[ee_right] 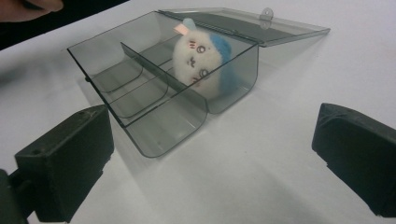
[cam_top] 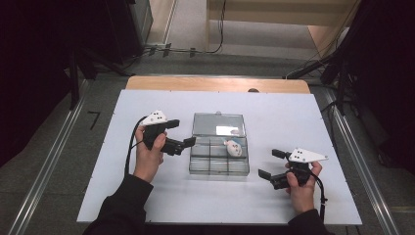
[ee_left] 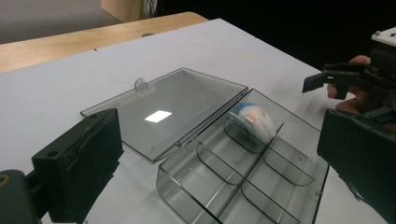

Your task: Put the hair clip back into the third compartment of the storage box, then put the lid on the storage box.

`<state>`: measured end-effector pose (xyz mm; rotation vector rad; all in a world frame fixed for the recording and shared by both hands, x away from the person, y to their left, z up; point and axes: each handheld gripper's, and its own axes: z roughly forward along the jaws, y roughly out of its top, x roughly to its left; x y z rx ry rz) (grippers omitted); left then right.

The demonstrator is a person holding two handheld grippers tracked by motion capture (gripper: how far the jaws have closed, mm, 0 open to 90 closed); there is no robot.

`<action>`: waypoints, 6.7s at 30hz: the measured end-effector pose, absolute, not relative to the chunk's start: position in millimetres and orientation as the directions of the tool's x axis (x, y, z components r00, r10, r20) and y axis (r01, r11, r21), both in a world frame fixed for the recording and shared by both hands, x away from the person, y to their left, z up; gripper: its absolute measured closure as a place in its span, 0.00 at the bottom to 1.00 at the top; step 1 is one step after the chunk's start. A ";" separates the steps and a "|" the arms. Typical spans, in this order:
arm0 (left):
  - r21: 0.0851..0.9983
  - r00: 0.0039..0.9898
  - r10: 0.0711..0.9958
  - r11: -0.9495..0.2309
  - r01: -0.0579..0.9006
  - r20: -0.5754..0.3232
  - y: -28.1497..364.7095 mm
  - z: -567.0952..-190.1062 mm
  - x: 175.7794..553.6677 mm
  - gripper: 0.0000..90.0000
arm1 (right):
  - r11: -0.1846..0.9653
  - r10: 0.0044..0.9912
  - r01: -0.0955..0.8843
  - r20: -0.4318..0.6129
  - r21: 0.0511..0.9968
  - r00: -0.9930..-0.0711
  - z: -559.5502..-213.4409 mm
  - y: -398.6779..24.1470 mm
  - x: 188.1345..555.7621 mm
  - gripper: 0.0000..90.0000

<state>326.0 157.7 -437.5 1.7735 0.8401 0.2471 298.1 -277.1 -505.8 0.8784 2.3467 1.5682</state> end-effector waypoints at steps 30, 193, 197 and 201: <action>0.824 0.627 0.671 -0.042 0.565 -0.396 140.1 -479.7 384.4 0.04 | 0.270 0.577 0.373 0.160 0.888 -0.801 -506.0 -276.7 296.6 0.00; 0.695 0.486 0.683 0.044 0.718 -0.546 136.0 -501.5 401.0 0.62 | 0.134 0.672 0.677 0.435 0.724 -0.599 -496.3 -202.6 423.9 0.57; 0.710 0.498 0.682 0.045 0.702 -0.536 137.4 -498.0 399.3 0.67 | 0.132 0.670 0.659 0.423 0.741 -0.610 -492.6 -203.5 422.1 0.62; 0.726 0.516 0.682 0.032 0.687 -0.518 139.0 -493.8 397.0 0.71 | 0.129 0.652 0.649 0.430 0.749 -0.625 -490.7 -205.0 420.4 0.66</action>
